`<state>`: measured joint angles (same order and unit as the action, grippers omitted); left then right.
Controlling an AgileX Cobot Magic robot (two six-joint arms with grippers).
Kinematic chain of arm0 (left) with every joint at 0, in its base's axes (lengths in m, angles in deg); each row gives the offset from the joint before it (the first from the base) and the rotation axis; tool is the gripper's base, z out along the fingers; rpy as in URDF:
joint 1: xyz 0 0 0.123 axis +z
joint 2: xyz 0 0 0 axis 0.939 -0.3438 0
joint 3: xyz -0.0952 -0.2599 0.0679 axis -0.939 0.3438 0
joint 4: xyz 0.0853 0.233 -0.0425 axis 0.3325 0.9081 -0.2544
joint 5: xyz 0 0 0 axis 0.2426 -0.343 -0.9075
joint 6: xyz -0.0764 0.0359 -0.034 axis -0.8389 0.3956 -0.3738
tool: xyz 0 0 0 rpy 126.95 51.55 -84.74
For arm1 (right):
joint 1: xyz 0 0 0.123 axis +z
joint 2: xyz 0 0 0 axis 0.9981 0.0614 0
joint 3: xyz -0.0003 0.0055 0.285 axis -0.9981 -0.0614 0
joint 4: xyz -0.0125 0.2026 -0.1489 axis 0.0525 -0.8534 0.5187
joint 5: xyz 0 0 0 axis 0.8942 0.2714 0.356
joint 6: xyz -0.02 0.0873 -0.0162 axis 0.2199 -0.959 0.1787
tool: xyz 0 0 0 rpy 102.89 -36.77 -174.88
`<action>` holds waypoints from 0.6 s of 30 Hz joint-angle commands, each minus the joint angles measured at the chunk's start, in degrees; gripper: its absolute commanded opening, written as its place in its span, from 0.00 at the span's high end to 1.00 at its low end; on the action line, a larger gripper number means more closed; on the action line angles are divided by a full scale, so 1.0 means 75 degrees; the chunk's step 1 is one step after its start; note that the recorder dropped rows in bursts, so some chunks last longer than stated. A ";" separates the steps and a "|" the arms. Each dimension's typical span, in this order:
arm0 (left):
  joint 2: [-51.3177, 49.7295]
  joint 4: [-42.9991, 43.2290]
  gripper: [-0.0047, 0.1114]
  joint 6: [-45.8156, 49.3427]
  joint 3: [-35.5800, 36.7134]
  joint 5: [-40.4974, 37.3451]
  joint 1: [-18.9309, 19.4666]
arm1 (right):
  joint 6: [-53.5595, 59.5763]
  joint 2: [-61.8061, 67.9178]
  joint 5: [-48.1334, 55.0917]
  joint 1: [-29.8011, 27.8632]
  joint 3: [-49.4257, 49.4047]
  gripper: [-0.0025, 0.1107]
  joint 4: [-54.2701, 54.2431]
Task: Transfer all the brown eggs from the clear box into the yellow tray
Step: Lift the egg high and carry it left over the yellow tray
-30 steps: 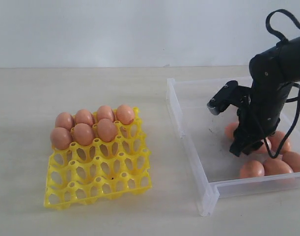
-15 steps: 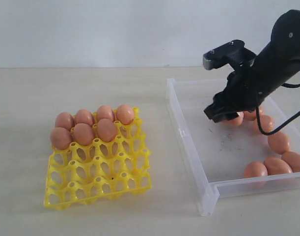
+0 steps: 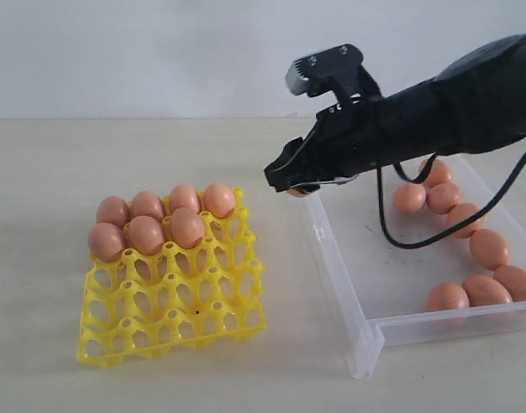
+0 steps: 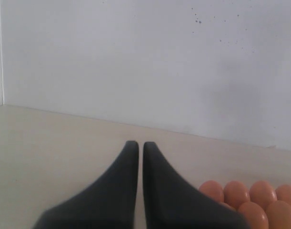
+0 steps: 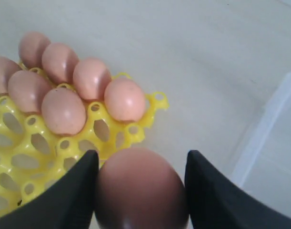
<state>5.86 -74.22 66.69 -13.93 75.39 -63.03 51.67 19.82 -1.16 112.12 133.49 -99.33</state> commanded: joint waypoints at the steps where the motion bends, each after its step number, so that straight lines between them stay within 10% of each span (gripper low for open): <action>1: 0.0019 -0.0067 0.93 -0.0068 0.0026 0.0020 -0.0013 | 0.1839 0.0437 -0.0493 0.0388 -0.0051 0.98 -0.2093; 18: 0.0019 -0.0067 0.93 -0.0068 0.0026 0.0006 -0.0013 | 0.4316 0.1412 0.0609 0.0558 0.0355 0.98 -0.3363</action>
<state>5.86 -74.22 66.69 -13.93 75.39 -63.03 83.72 30.66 2.75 116.23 134.32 -124.02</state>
